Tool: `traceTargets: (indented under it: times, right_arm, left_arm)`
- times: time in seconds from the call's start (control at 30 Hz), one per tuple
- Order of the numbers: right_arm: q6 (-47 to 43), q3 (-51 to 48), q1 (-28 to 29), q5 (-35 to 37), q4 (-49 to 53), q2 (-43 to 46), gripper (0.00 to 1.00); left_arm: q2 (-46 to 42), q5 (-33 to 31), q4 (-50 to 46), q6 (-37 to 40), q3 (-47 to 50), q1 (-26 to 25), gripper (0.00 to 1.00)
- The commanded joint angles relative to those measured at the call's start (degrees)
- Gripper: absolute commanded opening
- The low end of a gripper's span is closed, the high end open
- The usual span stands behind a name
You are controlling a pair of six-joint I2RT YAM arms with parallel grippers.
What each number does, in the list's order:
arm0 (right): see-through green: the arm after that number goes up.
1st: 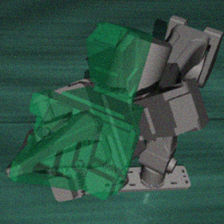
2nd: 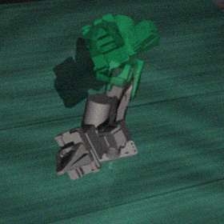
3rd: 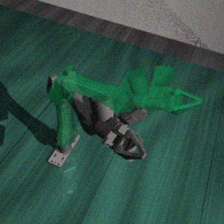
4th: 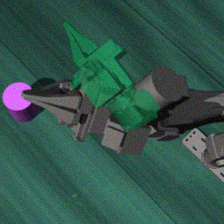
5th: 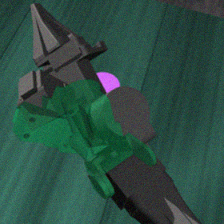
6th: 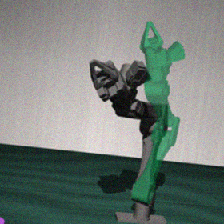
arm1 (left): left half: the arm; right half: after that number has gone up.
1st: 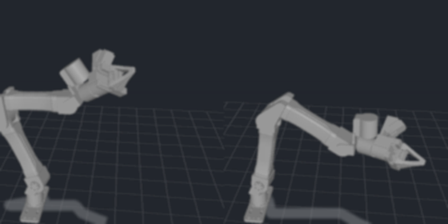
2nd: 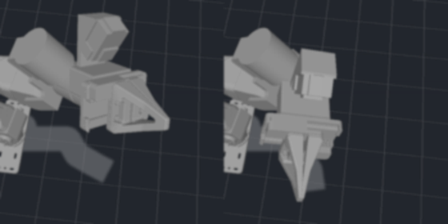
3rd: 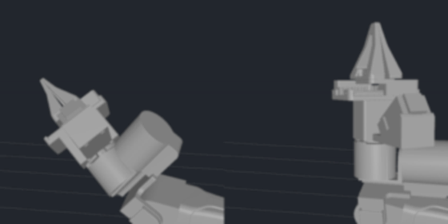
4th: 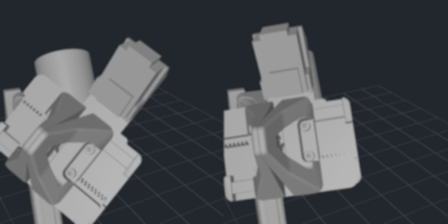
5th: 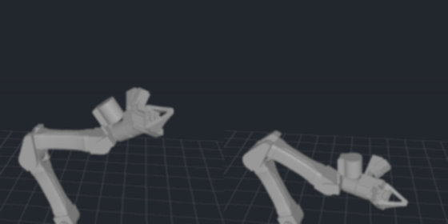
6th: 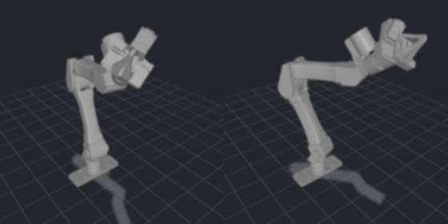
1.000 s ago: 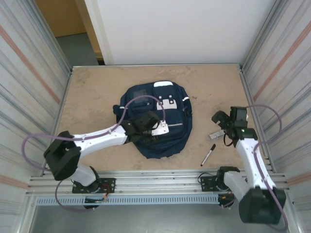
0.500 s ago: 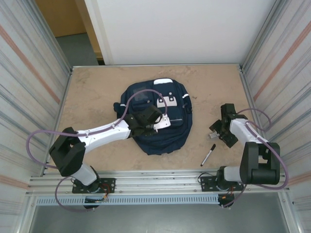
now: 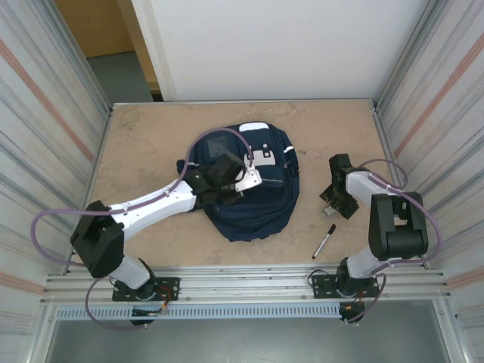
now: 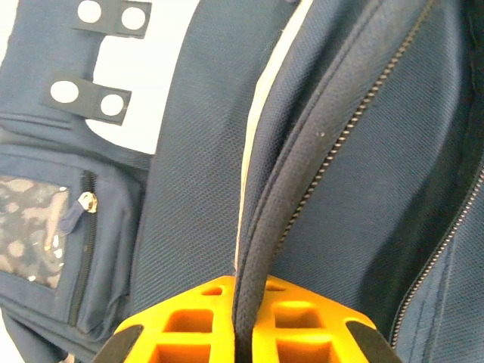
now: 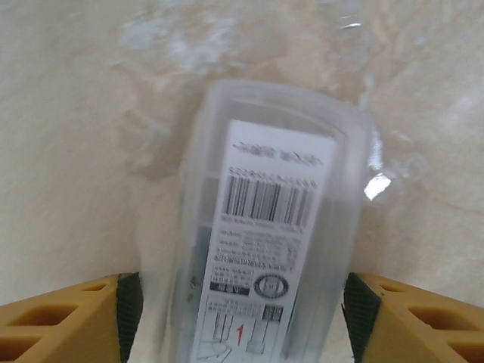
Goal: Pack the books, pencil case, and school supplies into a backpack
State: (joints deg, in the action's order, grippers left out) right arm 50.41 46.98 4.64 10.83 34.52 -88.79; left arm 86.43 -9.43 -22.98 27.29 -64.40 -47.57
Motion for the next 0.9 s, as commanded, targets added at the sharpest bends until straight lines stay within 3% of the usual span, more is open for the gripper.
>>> traceTargets:
  times: [0.0, 0.13, 0.27, 0.5, 0.7, 0.87]
  right_arm:
    - [-0.62, 0.92, 2.78, 2.07, -0.81, 1.76, 0.60]
    - [-1.43, 1.18, 2.83, -3.61, -2.85, 2.16, 0.53]
    - [-1.83, 1.45, 3.62, -8.58, -3.99, 3.51, 0.50]
    - [-2.01, 4.03, 8.28, -12.55, 1.16, 9.84, 0.52]
    - [-0.41, 7.39, 22.06, -13.68, 5.16, 19.67, 0.52]
    - [9.18, 8.92, 32.54, -12.98, 4.44, 25.04, 0.52]
  left_arm:
    - [-6.45, 7.93, 1.04, -9.04, -1.36, 5.04, 0.00]
    - [-10.85, 13.04, 5.71, -14.18, 3.63, 8.86, 0.00]
    - [-11.46, 19.90, 1.56, -19.76, 2.90, 14.13, 0.00]
    - [-11.61, 24.74, -0.12, -19.08, 1.34, 14.27, 0.00]
    - [-9.11, 25.17, -2.69, -17.69, -1.45, 14.46, 0.00]
    - [-6.15, 28.28, -2.53, -20.71, -3.63, 14.40, 0.00]
